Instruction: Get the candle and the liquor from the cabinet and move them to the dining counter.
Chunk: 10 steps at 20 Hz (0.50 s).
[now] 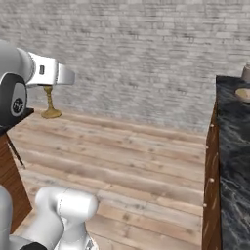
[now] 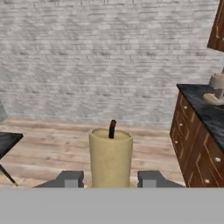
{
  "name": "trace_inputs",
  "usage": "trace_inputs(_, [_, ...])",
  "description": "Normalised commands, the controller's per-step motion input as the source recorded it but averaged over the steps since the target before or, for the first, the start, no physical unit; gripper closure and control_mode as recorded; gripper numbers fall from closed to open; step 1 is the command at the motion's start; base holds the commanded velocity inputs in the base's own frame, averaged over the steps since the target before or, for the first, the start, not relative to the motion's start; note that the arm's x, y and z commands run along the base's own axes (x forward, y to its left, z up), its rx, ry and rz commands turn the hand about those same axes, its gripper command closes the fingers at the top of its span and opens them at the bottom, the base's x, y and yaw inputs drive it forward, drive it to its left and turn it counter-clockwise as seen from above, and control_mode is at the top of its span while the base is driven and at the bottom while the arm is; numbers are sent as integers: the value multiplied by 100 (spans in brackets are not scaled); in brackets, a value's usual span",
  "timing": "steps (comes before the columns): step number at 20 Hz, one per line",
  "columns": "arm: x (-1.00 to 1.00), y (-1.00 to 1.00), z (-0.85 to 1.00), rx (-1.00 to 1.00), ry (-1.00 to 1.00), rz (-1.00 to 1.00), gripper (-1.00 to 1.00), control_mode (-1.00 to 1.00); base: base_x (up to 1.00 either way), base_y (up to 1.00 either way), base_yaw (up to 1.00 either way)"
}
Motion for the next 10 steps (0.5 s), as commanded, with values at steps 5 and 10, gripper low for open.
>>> trace_inputs(5, [0, 0, 0, 0, 0, 0, 100, 100, 62, -71, 43])
trace_inputs(10, [0, 0, 0, 0, 0, 0, 100, 100, 69, -45, 63])
